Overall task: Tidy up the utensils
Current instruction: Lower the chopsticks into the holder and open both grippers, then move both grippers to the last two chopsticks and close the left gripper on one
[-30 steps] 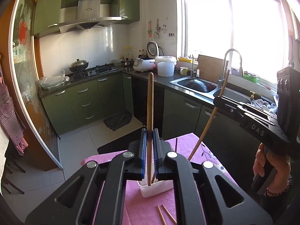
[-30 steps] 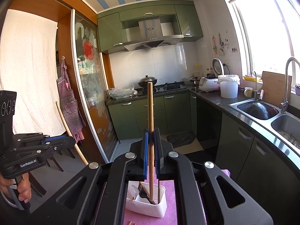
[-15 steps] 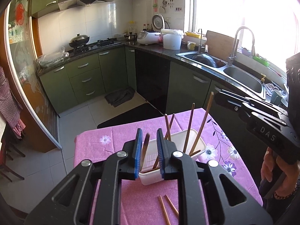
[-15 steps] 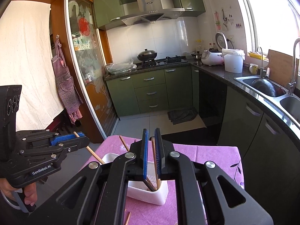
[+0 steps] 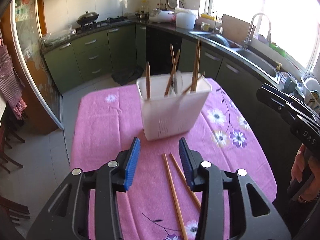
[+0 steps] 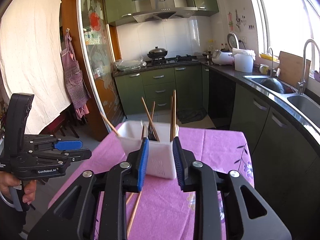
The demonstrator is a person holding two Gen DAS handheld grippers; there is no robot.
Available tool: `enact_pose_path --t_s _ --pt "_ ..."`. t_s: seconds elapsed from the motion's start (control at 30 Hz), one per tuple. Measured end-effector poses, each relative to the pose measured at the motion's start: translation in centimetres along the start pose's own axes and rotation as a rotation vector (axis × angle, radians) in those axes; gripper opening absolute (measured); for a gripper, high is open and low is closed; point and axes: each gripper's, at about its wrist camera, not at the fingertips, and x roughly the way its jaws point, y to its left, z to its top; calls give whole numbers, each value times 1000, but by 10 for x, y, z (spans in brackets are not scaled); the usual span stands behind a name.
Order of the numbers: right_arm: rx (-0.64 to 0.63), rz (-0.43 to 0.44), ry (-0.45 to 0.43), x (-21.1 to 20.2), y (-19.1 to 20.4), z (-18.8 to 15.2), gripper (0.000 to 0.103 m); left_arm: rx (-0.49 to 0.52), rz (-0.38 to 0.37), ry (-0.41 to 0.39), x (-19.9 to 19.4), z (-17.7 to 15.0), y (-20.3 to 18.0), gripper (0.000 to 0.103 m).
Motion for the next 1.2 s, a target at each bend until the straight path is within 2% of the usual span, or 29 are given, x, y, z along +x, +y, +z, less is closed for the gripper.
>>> enact_pose_path --t_s 0.13,0.23,0.33,0.4,0.47,0.67,0.8,1.03,1.2 --pt "10 -27 95 18 -2 -51 30 -11 -23 120 37 -38 -5 38" --pt "45 -44 135 24 -11 -80 30 -27 -5 173 61 -52 -7 37" --pt "69 -46 166 26 -19 -95 34 -46 -14 235 84 -57 -11 36" --pt "70 -50 180 27 -21 -102 36 -56 -26 278 98 -61 -11 27" --pt "77 -46 184 28 -24 -104 36 -63 -14 303 110 -62 -12 26" --pt "83 -23 199 35 -25 -104 35 -77 -3 333 127 -62 -16 26" --pt "96 -14 201 37 -27 -105 35 -68 8 349 137 -60 -21 19" --pt "117 -15 198 35 -35 -105 36 -51 31 358 143 -61 -27 18" --pt "125 -14 202 34 -37 -107 36 -34 52 353 145 -61 -29 8"
